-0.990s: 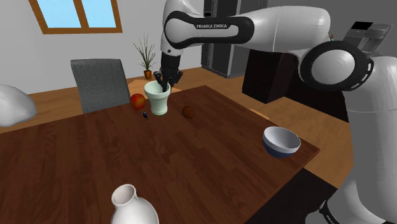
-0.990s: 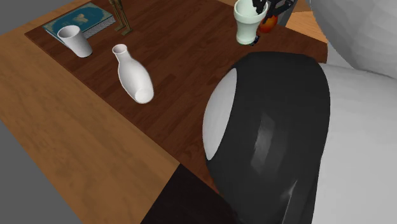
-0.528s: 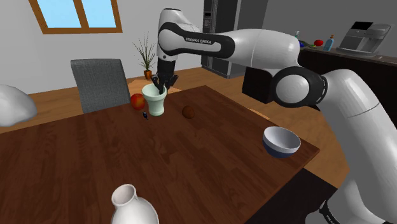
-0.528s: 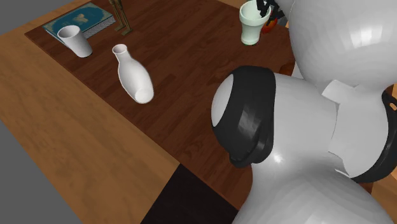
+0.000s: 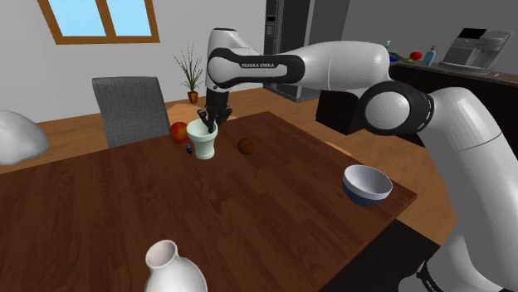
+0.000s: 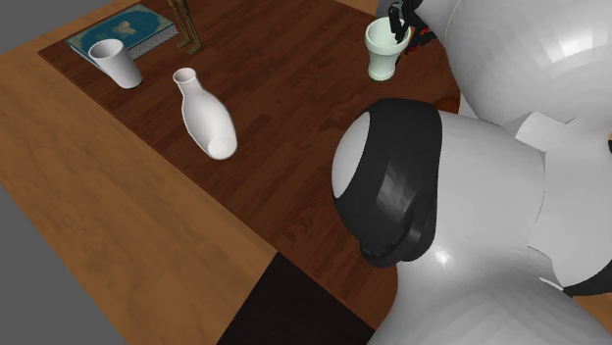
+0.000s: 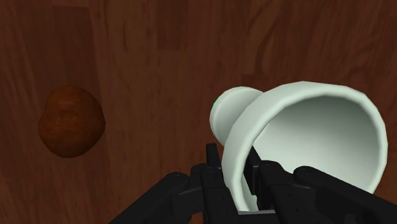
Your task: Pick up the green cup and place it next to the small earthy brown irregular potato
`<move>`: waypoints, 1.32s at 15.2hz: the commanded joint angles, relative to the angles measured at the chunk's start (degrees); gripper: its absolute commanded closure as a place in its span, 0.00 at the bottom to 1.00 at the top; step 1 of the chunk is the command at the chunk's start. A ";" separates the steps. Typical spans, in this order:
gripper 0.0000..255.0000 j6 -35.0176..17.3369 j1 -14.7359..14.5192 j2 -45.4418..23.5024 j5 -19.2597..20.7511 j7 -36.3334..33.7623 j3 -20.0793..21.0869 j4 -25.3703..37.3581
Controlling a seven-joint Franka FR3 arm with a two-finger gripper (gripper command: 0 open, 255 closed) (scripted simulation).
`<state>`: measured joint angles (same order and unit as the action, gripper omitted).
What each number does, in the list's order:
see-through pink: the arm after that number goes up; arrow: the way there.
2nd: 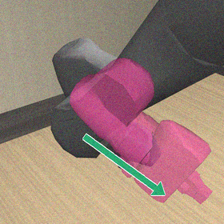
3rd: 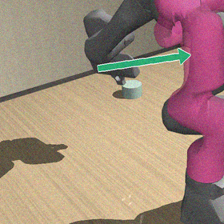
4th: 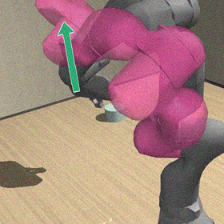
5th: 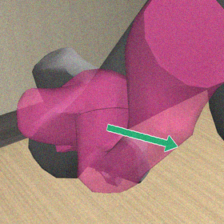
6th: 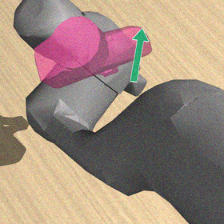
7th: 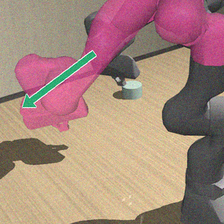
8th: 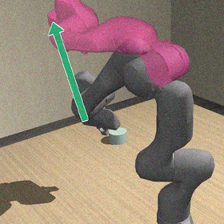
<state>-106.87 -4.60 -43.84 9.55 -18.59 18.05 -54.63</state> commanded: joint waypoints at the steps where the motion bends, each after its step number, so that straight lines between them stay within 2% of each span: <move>1: 1.00 -2.15 0.48 0.63 -0.07 -0.02 0.05 -2.75; 12: 1.00 -10.24 1.31 0.06 0.28 -0.32 -0.19 -10.41; 20: 1.00 -10.24 1.31 0.06 0.28 -0.32 -0.19 -10.41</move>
<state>-117.10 -3.28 -43.79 9.83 -18.91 17.86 -65.07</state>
